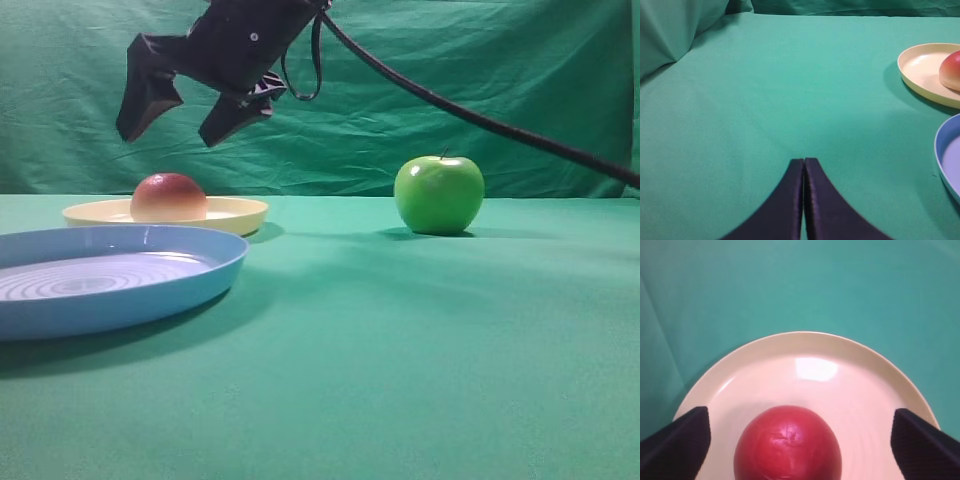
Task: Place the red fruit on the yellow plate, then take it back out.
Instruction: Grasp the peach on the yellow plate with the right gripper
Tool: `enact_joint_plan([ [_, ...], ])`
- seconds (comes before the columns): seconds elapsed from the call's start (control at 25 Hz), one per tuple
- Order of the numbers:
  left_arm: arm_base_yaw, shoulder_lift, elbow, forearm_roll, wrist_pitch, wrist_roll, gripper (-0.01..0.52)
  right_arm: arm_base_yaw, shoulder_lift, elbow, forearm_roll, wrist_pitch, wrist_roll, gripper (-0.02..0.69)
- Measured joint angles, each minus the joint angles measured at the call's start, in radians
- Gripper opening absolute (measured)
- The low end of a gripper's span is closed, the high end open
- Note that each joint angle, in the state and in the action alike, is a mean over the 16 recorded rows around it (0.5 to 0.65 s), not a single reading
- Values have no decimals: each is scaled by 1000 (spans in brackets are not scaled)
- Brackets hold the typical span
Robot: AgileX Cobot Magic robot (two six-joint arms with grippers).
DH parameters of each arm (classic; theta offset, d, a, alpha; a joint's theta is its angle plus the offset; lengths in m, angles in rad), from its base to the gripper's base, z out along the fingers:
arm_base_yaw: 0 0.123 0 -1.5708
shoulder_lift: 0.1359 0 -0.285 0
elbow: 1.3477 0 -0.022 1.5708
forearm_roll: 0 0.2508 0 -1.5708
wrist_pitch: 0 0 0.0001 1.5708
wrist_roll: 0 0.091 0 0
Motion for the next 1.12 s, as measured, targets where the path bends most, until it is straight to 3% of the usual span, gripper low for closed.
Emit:
enact_joint_plan([
  [0.2, 0, 0, 0, 0, 0, 0, 0, 10, 29, 0, 4, -15, -8, 558],
  [0.72, 0, 0, 0, 0, 0, 2, 0, -10, -22, -2, -39, 63, 8, 224],
  [0.84, 0, 0, 0, 0, 0, 2, 0, -30, -88, -3, -88, 123, 51, 187],
  [1.12, 0, 0, 0, 0, 0, 2, 0, -93, -291, -3, -265, 329, 241, 174],
])
